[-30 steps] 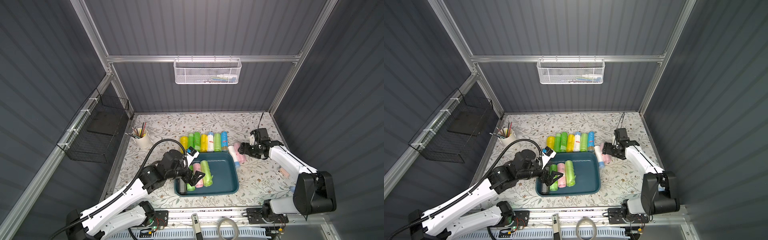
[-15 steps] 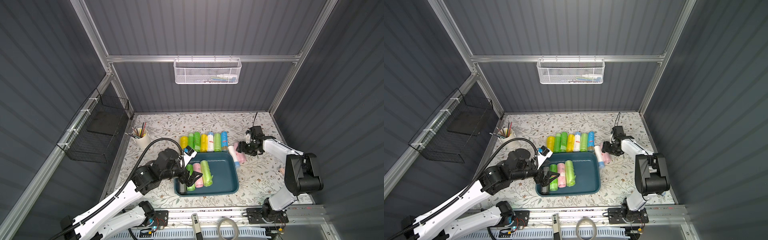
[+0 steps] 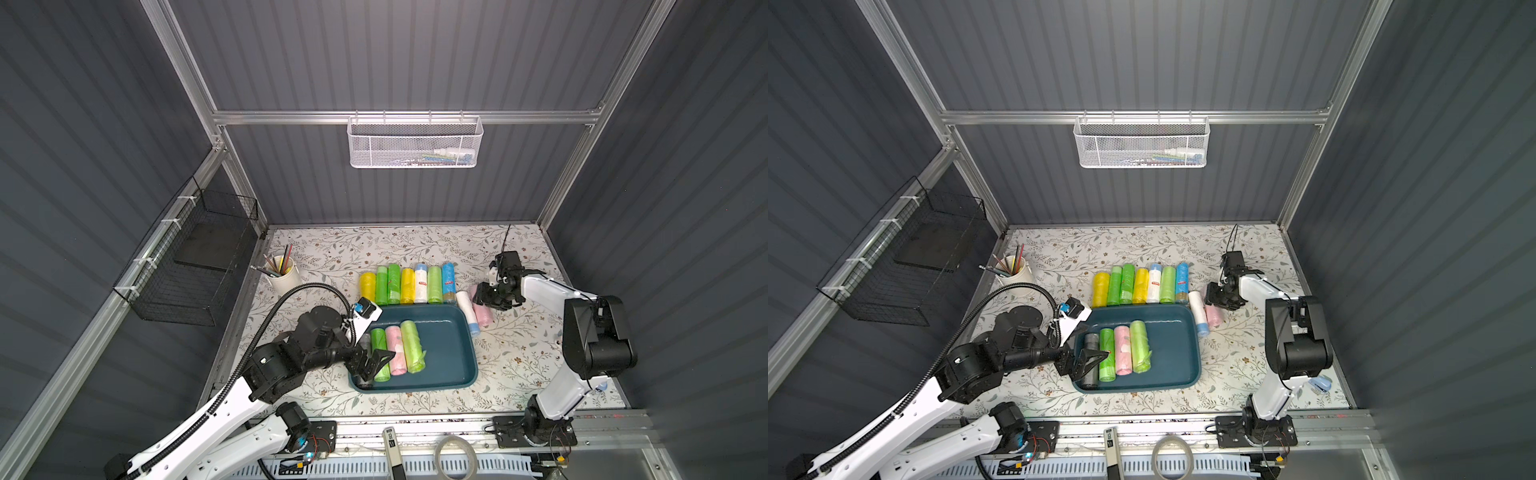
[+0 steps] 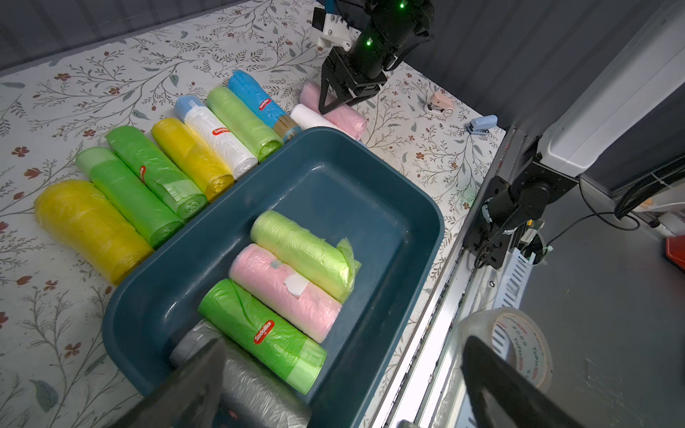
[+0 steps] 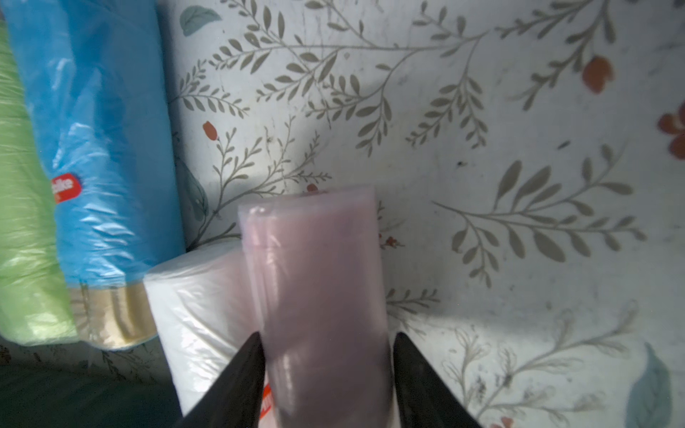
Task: Put the roll of trash bags into the storage box
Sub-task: Pick up the roll of trash bags from the center of the board.
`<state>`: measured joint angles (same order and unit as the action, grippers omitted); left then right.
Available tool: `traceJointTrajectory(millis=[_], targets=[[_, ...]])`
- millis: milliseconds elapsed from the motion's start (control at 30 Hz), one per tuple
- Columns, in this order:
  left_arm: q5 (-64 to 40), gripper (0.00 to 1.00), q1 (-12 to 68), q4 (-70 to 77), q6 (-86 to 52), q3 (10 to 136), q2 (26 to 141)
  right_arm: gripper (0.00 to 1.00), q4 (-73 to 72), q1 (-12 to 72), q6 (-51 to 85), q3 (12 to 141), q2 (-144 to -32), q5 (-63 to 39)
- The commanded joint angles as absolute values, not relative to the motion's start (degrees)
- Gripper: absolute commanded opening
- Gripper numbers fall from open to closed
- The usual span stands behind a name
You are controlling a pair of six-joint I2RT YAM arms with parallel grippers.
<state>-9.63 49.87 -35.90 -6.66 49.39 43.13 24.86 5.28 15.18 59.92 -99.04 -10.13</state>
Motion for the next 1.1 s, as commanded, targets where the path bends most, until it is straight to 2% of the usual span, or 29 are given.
traceJointTrajectory(millis=[0,133,233,333,433,533,633,833,1067], targets=[[-9.0,1.00,49.6,-36.9,-7.2,48.5,43.2,0.52,25.0,5.0,15.6,60.1,-99.6,-8.9],[-8.9,1.00,49.4,-36.7,-7.4,48.2,42.3,0.52,25.6,5.0,15.3,60.1,-100.0,-8.5],[-9.3,1.00,49.4,-36.6,-7.6,48.0,42.2,0.60,26.5,5.0,15.2,60.7,-100.6,-9.7],[-9.1,1.00,49.4,-36.9,-7.6,48.2,42.7,0.62,26.5,4.9,15.3,60.5,-100.7,-10.1],[-9.6,1.00,49.5,-37.0,-7.4,48.4,42.6,0.59,25.9,5.0,15.3,59.9,-100.2,-9.8],[-9.5,1.00,49.5,-36.7,-7.5,48.2,41.7,0.48,26.6,4.9,15.0,60.3,-100.4,-9.2],[-9.4,1.00,49.4,-36.7,-7.6,48.0,41.6,0.42,26.5,5.0,14.8,60.2,-99.2,-8.8],[-9.7,1.00,49.5,-37.1,-7.4,48.2,42.6,0.39,28.9,5.0,13.9,59.4,-91.4,-3.5],[-9.8,1.00,49.4,-36.9,-7.5,48.0,42.1,0.39,31.9,5.1,15.0,58.7,-80.0,-7.6]])
